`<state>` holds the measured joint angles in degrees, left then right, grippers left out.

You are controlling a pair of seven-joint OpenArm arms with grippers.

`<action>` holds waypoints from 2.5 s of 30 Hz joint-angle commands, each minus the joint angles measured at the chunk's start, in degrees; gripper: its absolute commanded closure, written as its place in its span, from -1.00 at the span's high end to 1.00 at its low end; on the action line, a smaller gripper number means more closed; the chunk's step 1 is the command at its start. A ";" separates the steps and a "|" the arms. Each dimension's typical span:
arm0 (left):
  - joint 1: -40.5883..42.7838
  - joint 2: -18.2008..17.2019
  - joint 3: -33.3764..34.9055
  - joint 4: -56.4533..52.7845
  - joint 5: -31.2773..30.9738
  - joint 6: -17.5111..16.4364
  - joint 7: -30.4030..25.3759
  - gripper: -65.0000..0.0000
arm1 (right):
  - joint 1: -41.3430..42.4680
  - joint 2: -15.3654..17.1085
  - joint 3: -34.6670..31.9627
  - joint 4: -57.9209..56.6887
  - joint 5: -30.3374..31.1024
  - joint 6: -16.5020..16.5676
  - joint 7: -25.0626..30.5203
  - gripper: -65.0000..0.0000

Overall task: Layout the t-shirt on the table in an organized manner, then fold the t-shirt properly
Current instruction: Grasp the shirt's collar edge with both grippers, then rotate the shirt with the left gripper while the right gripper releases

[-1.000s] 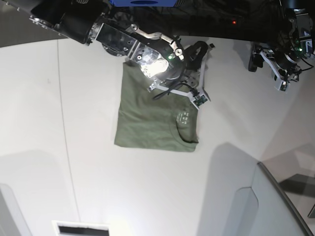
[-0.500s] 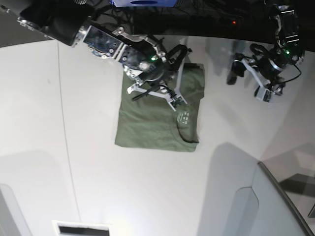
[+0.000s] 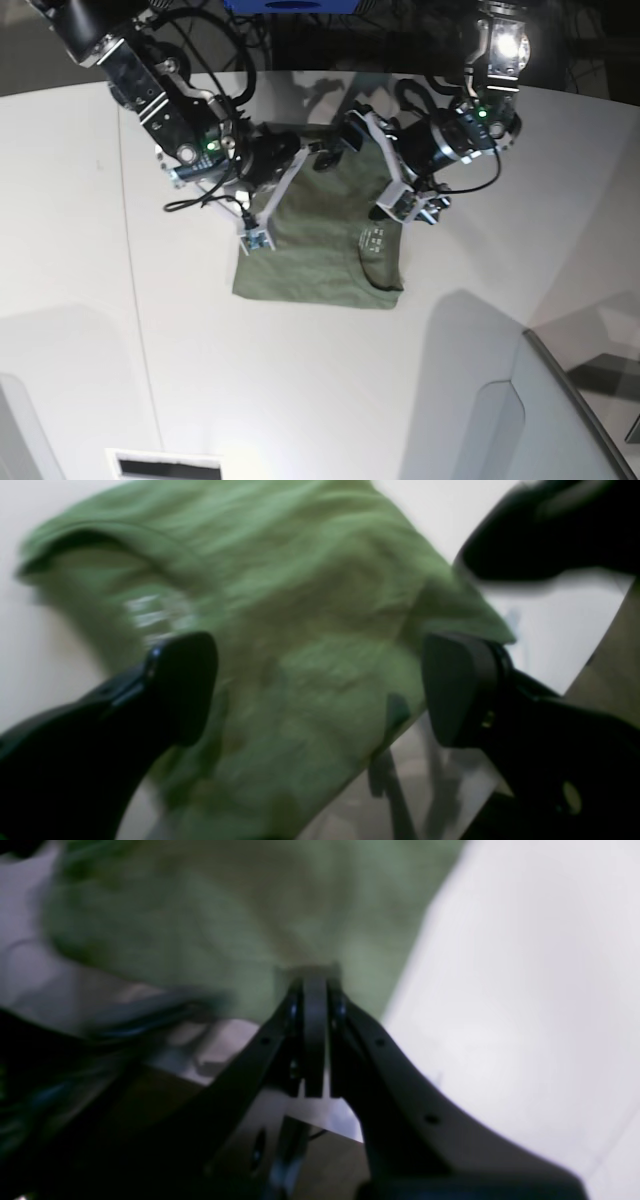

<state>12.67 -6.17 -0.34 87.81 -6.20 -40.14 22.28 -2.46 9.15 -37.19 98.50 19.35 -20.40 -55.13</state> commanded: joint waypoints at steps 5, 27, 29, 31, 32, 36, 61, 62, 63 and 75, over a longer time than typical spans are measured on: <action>-1.19 -0.20 2.05 -5.30 -0.70 0.14 -1.14 0.91 | -0.31 0.39 0.40 -5.18 -0.85 0.93 5.07 -0.98; 0.56 -3.54 1.35 5.16 -1.23 0.14 4.57 0.91 | -6.73 2.50 10.24 6.07 -1.02 1.28 3.49 -0.98; 0.48 -1.61 1.88 6.39 -1.23 0.14 5.80 0.91 | -7.17 3.47 12.53 7.39 -0.94 1.28 3.40 -0.98; 0.21 -0.02 2.14 6.30 -1.14 0.14 6.07 0.91 | -7.08 3.64 14.20 7.04 -1.11 1.28 3.40 -0.98; 0.39 0.59 2.14 6.12 -0.97 0.14 6.07 0.91 | -7.08 3.73 14.82 6.51 -1.11 1.28 3.40 -0.98; 2.24 1.12 2.14 5.33 -0.70 0.14 6.07 0.91 | -7.43 3.73 16.75 4.23 -1.11 1.37 3.75 -0.98; -2.95 -9.43 2.05 -8.29 -0.62 4.32 5.63 0.91 | -7.26 3.56 16.84 3.44 -1.11 1.46 3.84 -0.98; -4.09 -9.96 2.05 -8.82 -0.62 4.32 5.63 0.91 | -7.26 3.56 16.84 3.44 -1.11 1.46 3.84 -0.98; -5.41 -10.22 2.05 -9.61 -0.62 4.32 5.63 0.91 | -7.26 3.56 16.75 3.44 -1.02 1.46 3.84 -0.98; -23.44 -7.76 10.84 -22.89 -0.62 5.81 5.45 0.91 | -7.26 3.64 17.01 3.61 -1.02 1.46 3.84 -0.98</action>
<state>-9.32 -13.76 10.68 64.07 -6.07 -34.46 29.10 -10.22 12.49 -20.45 101.12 18.39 -19.05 -52.07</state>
